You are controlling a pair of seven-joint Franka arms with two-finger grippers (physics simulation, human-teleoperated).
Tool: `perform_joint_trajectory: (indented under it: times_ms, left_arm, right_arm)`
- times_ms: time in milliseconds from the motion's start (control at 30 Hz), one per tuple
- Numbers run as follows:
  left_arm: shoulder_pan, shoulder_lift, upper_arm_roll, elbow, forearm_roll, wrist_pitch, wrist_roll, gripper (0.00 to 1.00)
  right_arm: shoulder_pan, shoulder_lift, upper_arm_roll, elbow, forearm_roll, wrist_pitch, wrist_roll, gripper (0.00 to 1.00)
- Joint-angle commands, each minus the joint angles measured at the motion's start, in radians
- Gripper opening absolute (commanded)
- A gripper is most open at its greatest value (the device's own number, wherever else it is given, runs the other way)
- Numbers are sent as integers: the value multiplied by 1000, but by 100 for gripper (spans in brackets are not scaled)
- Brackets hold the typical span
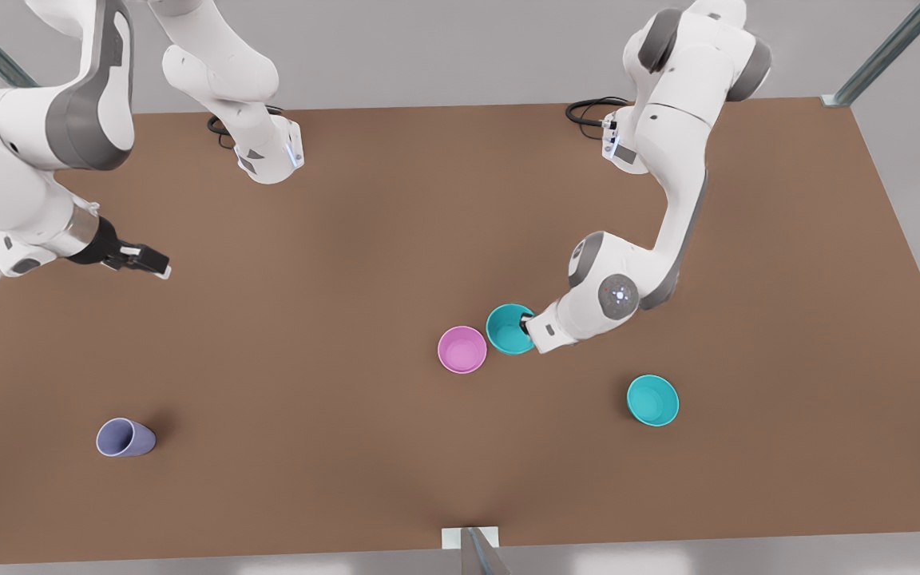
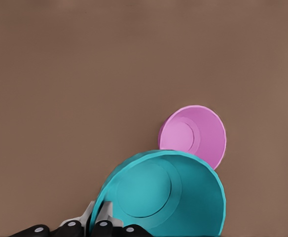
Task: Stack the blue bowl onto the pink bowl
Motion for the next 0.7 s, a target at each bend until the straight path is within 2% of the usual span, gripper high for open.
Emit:
perform_joint_trajectory:
  times_ms: [0,67,133,367,667]
  left_arm:
    - [-51,102,-1,180,74,-219,-693,21]
    - [-86,202,0,306,101,-219,-713,21]
    - [-89,236,0,338,101,-217,-716,21]
    - [-86,248,-9,332,92,-217,-718,21]
    - [-85,264,-30,335,94,-124,-715,21]
  right_arm:
    - [-74,-1,9,-2,6,-33,-246,100]
    - [-74,-1,9,-7,6,-39,-246,100]
    - [-75,7,8,-7,6,-39,-247,100]
    - [-75,13,8,-11,9,-39,-246,100]
    - [-75,18,8,-11,12,-41,-246,100]
